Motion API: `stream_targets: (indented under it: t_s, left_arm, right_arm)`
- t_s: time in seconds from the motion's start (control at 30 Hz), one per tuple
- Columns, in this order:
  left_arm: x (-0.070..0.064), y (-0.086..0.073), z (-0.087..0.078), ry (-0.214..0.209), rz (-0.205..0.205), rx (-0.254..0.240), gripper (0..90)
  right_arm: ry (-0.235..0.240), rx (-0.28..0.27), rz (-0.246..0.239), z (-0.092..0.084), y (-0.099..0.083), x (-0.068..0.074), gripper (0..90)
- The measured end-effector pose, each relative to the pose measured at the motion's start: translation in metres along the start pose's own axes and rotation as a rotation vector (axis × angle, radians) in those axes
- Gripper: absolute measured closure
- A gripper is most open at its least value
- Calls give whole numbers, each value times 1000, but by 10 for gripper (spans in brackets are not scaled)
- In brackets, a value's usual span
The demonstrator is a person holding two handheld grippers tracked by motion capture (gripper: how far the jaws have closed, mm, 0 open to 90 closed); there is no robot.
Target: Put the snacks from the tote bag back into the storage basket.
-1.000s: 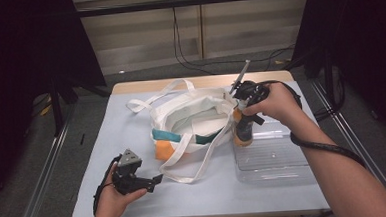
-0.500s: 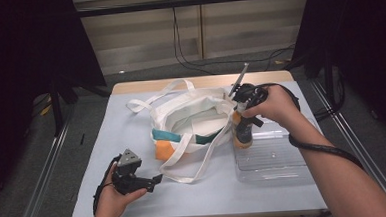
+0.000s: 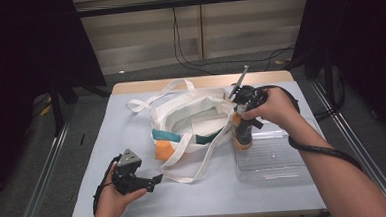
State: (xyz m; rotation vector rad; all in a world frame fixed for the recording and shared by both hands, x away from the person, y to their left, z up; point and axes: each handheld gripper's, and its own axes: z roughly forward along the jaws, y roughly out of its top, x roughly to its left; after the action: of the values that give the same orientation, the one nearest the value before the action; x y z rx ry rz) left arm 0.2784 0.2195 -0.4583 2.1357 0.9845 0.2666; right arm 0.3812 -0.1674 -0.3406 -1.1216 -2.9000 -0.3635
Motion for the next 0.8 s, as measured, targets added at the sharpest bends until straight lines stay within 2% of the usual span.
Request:
stream_targets:
  t_s: [0.8]
  left_arm:
    - [0, 0, 0, 0, 2, 2, 54]
  right_arm:
    - [6, 1, -5, 10, -3, 0, 306]
